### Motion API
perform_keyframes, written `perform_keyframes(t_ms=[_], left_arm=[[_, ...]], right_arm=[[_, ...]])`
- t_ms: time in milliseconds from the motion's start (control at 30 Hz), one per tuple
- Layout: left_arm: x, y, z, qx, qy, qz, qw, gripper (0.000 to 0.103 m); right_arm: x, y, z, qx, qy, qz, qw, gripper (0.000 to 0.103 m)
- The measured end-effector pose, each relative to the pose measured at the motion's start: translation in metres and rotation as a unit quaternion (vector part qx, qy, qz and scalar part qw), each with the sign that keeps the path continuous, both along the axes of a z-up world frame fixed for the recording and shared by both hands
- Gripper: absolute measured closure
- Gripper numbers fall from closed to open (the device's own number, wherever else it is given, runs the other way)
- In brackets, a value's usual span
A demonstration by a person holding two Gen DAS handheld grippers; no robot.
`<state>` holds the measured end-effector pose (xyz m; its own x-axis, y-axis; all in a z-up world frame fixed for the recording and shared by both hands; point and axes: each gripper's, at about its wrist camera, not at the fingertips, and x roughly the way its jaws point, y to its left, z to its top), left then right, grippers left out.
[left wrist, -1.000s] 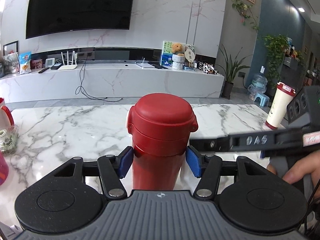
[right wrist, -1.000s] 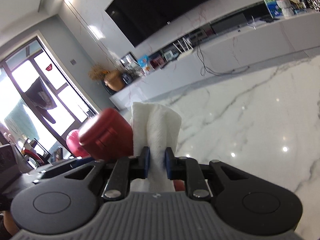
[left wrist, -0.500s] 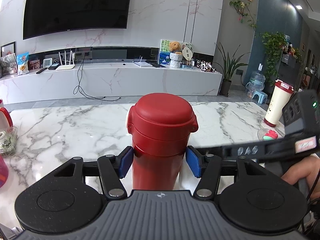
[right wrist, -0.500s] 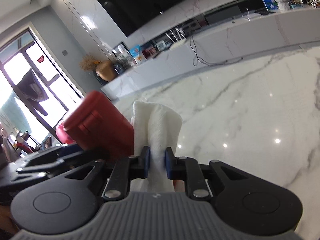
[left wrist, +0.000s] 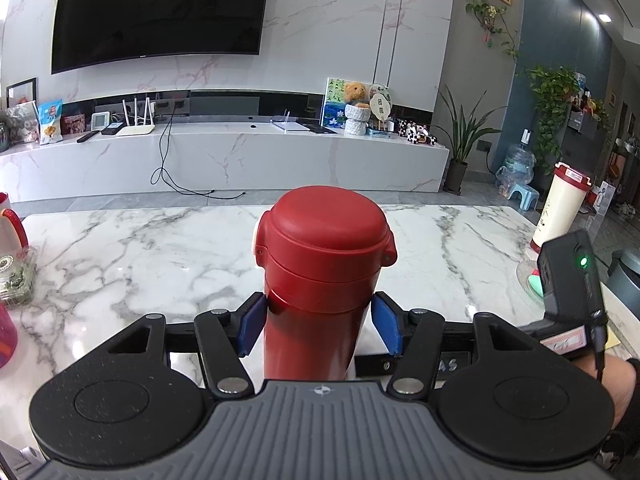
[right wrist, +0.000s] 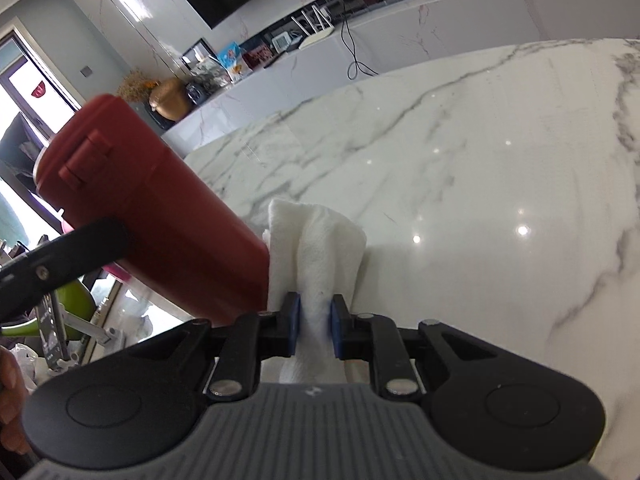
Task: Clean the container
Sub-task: 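Wipe the thermos side with the towel while the left tool holds it upright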
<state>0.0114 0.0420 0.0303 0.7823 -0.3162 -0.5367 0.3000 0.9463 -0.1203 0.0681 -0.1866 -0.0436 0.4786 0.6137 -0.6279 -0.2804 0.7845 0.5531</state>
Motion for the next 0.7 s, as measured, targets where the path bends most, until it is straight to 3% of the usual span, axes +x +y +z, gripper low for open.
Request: perform_keyframes(t_ms=[300, 433, 700], left_arm=[[-0.007, -0.012, 0.000, -0.012, -0.008, 0.058, 0.9982, 0.041], [-0.011, -0.022, -0.001, 0.005, -0.028, 0.084, 0.9960, 0.041], [-0.009, -0.025, -0.001, 0.022, -0.032, 0.085, 0.9957, 0.045]], right_arm=[[0.004, 0.004, -0.002, -0.003, 0.001, 0.000, 1.000, 0.084], [0.006, 0.004, -0.003, -0.001, 0.002, 0.000, 1.000, 0.083], [0.005, 0.004, -0.002, 0.001, 0.000, -0.001, 1.000, 0.083]])
